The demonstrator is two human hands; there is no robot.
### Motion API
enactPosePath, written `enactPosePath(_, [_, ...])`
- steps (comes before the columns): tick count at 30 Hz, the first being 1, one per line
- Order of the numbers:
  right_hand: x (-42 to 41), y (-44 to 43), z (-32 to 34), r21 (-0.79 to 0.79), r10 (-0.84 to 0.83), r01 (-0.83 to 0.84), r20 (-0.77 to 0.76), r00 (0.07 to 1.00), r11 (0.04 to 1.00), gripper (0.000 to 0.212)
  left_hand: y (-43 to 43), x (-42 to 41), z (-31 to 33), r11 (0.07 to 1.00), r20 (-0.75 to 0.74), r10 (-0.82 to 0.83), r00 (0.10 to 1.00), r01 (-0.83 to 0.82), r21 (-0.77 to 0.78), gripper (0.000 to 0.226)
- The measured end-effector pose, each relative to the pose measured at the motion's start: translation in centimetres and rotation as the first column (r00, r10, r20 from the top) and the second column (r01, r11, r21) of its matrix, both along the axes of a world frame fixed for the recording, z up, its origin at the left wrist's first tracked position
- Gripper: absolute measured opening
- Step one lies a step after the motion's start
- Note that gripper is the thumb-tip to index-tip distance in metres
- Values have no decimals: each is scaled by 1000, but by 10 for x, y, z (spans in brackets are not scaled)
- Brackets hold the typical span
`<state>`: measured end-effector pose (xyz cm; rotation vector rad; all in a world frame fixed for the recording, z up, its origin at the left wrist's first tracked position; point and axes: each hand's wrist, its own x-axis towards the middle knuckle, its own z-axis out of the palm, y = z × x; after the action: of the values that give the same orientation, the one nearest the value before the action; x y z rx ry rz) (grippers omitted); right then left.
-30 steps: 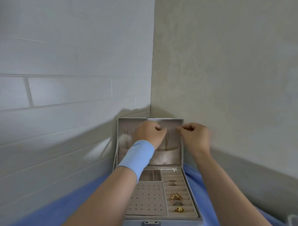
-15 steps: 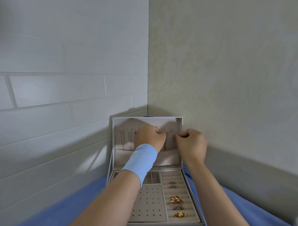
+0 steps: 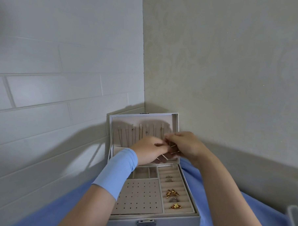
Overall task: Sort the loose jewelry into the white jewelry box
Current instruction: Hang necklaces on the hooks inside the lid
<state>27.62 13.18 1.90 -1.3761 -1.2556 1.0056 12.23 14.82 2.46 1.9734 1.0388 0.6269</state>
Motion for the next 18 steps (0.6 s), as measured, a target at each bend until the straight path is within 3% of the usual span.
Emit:
enactPosePath(6, [8,-4,10,168,-54,16,221,974,986,22,1,7,-9,982,-71,147,987,-137,127,20])
enactPosePath(10, [10,-4,11,236,-82,23,244,966,972,14,-7,19,-10,990,166,128,978,-115,-87,19])
enactPosePath(13, [14,-2,8,266,-123,56,242,963,962,13,-6,18,-9,990,156,136,978,-127,-64,17])
enactPosePath(16, [20,-2,5,206,-130,66,319,939,976,16,-3,13,-7,984,152,179,972,-175,-39,19])
enactPosePath(18, [21,-4,5,77,-23,-9,397,918,997,19,2,11,-4,981,123,191,974,-195,19,19])
